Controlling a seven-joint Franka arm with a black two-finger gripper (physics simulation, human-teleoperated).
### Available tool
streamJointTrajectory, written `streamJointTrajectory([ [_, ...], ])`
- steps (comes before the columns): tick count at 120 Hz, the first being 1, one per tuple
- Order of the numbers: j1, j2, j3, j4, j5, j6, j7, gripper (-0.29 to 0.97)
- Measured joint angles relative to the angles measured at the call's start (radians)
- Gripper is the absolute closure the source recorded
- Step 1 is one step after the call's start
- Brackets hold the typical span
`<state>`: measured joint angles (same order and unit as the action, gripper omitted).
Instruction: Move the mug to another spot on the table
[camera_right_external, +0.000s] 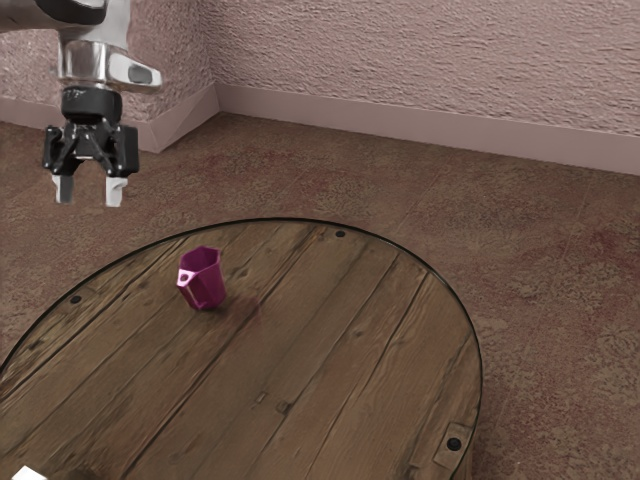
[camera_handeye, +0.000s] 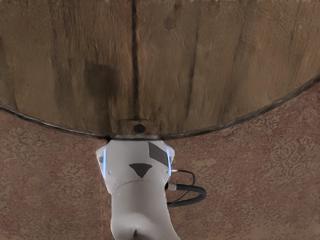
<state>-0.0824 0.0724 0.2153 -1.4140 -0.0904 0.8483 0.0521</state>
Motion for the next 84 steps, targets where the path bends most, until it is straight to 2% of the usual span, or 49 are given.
streamJointTrajectory([
  [13, 0.077, -0.047, 0.009, -0.111, -0.009, 0.302, 0.029, 0.02],
  [28, 0.077, -0.297, 0.000, -0.564, -0.010, 0.620, 0.055, 0.02],
  [37, 0.078, -0.348, -0.007, -0.765, -0.011, 0.805, 0.068, 0.02],
  [54, 0.061, -0.288, -0.011, -0.892, -0.012, 1.078, 0.087, 0.02],
  [84, 0.034, -0.128, -0.011, -1.000, -0.030, 1.378, 0.062, 0.02],
])
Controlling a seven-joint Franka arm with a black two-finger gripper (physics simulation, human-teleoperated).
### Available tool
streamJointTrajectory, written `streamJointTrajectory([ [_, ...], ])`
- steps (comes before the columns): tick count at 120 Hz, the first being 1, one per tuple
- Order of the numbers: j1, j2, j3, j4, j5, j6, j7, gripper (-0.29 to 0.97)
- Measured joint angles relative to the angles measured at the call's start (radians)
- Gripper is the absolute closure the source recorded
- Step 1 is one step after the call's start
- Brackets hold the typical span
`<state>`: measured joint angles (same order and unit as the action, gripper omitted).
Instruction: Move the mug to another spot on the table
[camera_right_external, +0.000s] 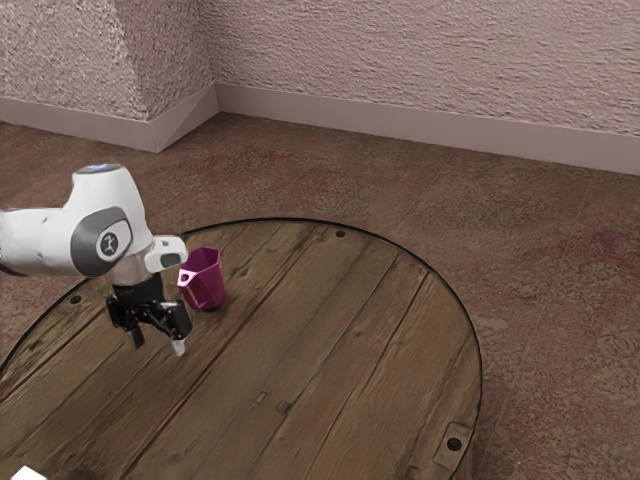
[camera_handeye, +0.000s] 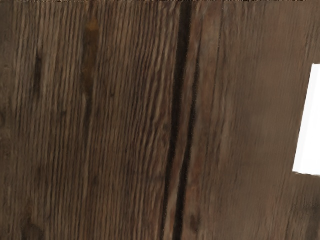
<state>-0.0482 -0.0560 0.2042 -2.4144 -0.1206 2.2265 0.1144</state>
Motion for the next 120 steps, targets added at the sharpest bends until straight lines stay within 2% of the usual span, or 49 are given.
streamJointTrajectory([
  [15, 0.007, 0.056, 0.002, -0.020, 0.104, 0.178, -0.006, 0.03],
  [36, 0.025, 0.104, 0.002, -0.022, 0.150, 0.386, -0.013, 0.03],
  [61, 0.043, 0.168, 0.002, -0.014, 0.155, 0.567, -0.018, 0.06],
  [78, 0.042, 0.203, 0.002, -0.002, 0.151, 0.665, -0.021, 0.16],
  [120, 0.041, 0.275, 0.002, 0.011, 0.120, 0.795, -0.029, 0.27],
])
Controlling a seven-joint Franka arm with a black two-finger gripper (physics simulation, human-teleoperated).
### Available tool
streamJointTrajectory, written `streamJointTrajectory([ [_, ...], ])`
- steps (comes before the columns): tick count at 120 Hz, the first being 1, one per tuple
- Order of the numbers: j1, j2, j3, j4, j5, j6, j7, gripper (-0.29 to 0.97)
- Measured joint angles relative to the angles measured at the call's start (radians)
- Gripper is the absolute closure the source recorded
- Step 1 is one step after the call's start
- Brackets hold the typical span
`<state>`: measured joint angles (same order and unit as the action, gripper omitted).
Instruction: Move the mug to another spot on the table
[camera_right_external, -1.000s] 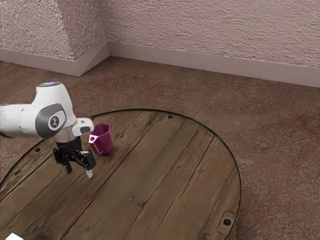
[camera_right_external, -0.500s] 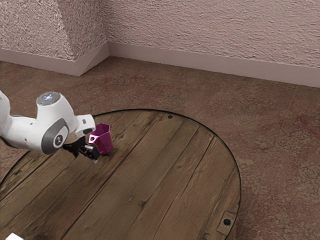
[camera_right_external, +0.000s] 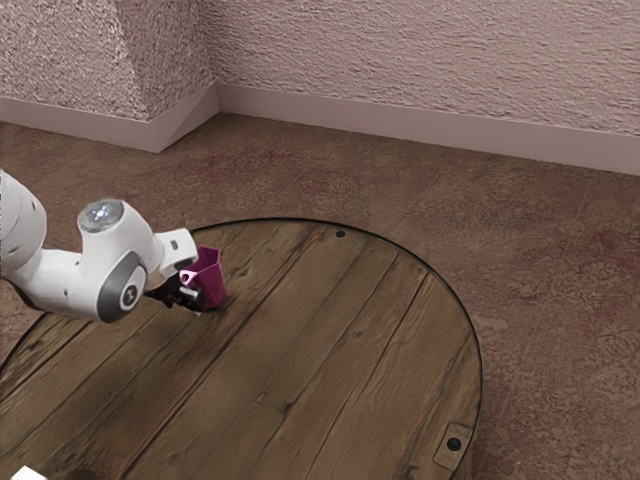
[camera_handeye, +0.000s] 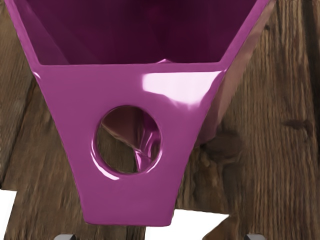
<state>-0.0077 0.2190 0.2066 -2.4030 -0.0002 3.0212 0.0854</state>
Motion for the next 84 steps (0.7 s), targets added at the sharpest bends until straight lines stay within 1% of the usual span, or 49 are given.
streamJointTrajectory([
  [31, -0.004, 0.043, -0.001, 0.033, -0.002, 0.056, -0.004, 0.32],
  [84, -0.015, 0.073, -0.001, 0.042, -0.046, 0.132, -0.009, 0.38],
])
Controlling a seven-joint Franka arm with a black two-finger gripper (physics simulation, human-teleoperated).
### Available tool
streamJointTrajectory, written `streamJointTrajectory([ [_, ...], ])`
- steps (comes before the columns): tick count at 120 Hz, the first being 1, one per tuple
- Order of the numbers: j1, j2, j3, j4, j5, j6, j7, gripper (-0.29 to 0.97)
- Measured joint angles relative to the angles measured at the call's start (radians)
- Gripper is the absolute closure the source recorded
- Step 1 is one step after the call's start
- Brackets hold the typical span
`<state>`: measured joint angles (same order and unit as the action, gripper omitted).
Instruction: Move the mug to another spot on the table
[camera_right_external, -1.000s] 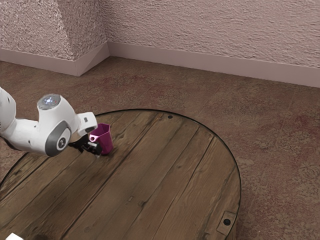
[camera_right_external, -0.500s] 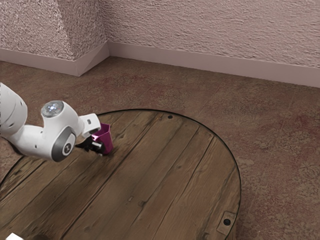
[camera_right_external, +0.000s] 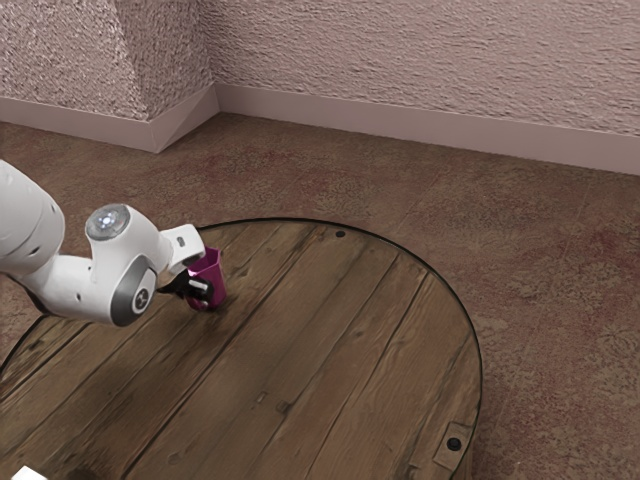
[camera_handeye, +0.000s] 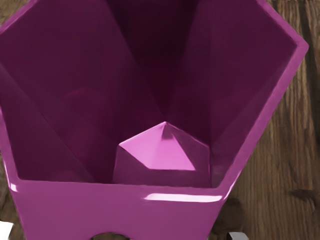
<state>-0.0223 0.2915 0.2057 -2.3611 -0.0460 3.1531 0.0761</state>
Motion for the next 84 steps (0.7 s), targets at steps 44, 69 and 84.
streamJointTrajectory([
  [44, -0.002, -0.003, 0.001, 0.000, -0.017, 0.052, -0.003, 0.57],
  [69, -0.002, -0.009, 0.000, 0.000, -0.019, 0.091, -0.004, 0.62],
  [84, -0.002, -0.007, 0.000, 0.000, -0.025, 0.103, -0.004, 0.65],
])
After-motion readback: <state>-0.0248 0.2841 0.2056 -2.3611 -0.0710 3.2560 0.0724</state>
